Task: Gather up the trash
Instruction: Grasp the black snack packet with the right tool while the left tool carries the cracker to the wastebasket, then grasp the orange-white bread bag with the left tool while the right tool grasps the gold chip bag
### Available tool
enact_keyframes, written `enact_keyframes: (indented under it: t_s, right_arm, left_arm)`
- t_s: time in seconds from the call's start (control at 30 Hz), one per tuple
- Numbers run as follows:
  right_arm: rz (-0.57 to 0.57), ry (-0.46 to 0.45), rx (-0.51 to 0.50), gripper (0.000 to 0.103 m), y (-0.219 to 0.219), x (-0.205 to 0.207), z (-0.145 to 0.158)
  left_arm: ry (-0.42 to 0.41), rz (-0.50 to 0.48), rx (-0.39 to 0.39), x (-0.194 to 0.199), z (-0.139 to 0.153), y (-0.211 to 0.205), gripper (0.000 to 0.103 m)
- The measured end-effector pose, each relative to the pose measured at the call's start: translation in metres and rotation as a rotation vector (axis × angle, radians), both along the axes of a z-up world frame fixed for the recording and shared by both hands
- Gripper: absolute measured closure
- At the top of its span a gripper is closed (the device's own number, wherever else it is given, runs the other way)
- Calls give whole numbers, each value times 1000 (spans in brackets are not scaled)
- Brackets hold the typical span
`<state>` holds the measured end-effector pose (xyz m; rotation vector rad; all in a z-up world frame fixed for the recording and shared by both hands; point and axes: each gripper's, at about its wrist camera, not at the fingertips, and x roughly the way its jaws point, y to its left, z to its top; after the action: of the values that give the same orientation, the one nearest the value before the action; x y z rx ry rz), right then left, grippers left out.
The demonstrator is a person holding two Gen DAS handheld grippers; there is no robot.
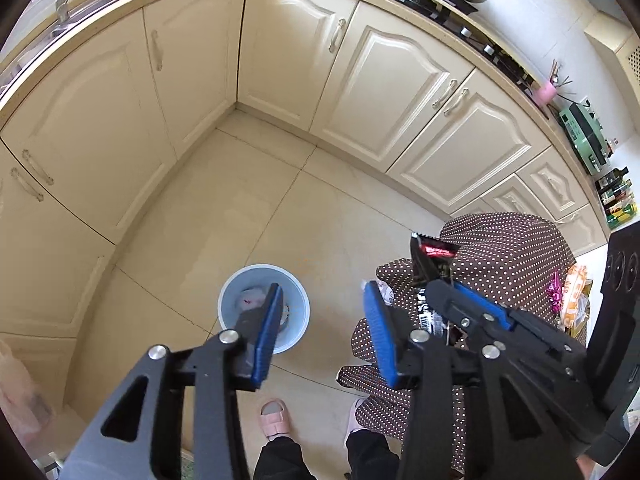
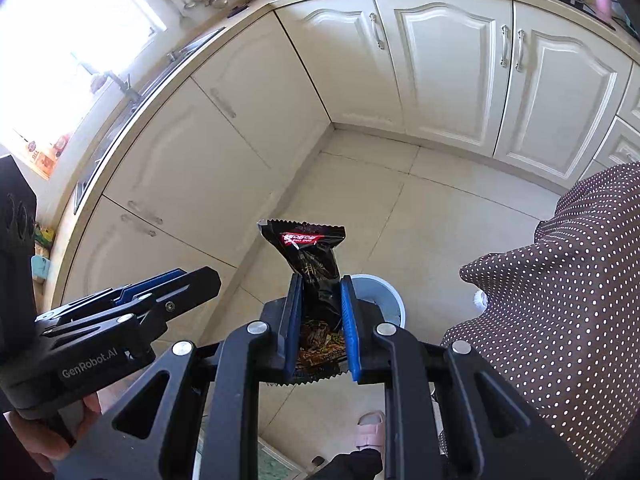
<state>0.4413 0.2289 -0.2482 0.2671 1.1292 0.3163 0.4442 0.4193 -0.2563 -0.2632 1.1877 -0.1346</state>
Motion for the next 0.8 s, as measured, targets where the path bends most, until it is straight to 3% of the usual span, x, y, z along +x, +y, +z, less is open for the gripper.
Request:
enact_keyframes:
  t_s: [0.53,0.63,0.7,0.8]
  right_arm:
    - [54,7,11,85,29,11,0]
    - [57,6,23,80,35,13,2]
    - [62,-2,22,71,37,13,4]
    - [70,-10,32,70,34,13,5]
  left_arm:
    - [12,95,5,-11,3,41,58]
    - [6,112,9,-12,7,45,54]
    - [-1,121,12,-14,10,47,52]
    - [-6,133,15,-17,14,47,52]
